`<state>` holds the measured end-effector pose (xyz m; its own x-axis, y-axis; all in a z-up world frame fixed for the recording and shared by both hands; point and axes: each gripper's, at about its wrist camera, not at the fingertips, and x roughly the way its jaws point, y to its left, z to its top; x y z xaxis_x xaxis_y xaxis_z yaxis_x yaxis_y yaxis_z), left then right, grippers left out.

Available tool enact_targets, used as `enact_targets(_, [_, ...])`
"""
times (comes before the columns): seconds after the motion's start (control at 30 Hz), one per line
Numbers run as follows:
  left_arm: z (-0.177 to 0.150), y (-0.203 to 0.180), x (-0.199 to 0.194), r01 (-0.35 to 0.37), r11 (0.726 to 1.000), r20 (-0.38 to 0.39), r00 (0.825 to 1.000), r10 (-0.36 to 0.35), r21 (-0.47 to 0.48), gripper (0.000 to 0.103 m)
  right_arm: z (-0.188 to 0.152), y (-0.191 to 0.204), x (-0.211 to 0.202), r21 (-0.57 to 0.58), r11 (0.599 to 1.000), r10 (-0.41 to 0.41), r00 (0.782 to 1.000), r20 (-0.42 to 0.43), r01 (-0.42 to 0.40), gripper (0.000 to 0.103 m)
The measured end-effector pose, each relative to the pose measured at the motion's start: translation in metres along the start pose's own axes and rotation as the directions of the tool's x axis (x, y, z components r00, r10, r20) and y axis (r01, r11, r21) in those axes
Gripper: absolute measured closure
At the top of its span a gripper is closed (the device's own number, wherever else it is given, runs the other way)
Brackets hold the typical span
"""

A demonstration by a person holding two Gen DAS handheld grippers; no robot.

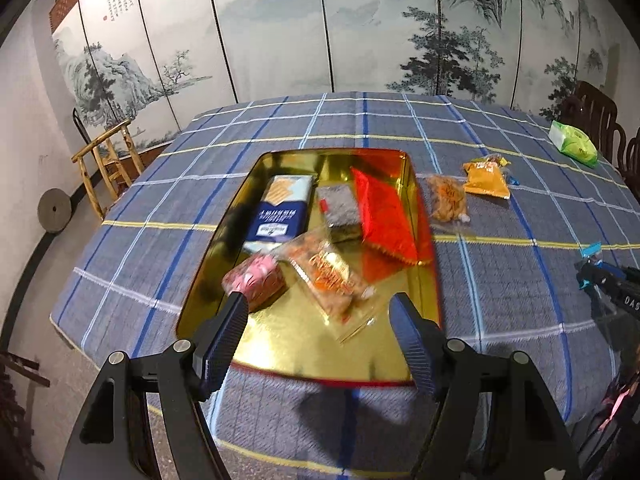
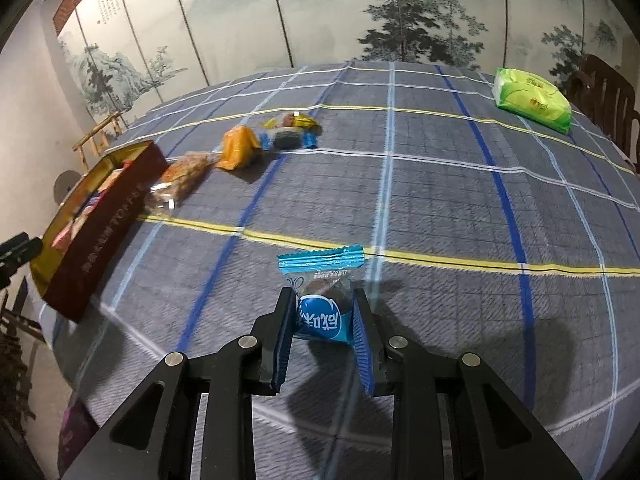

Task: Organize snacks
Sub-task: 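Carry the blue-wrapped candy with the right gripper toward the tin, then lower the blue candy into the tin and open the right gripper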

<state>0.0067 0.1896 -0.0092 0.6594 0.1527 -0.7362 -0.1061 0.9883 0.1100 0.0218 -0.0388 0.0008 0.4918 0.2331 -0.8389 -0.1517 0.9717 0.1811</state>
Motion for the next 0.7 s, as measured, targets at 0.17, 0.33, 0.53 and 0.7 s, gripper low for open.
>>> enact_targets(0.17, [-0.011,0.011,-0.01,0.007,1.0,0.004,1.0,-0.007,-0.021,0.033,0.005,0.028,-0.011,-0.042,0.997,0.066,0.998,0.015,-0.065,0.074])
enact_targets(0.33, [-0.021,0.02,-0.016,-0.008,1.0,0.009,1.0,0.008,-0.016,0.033,0.015,0.07,-0.021,-0.121,0.985,0.124,0.992,0.025,-0.12,0.074])
enact_targets(0.53, [-0.028,0.033,-0.019,-0.022,0.999,0.012,1.0,0.022,-0.026,0.027,0.026,0.133,-0.024,-0.226,0.954,0.205,0.979,0.011,-0.197,0.074])
enact_targets(0.7, [-0.032,0.041,-0.021,-0.038,0.999,0.014,0.999,0.039,-0.033,0.026,0.035,0.177,-0.018,-0.28,0.923,0.27,0.963,-0.019,-0.265,0.074])
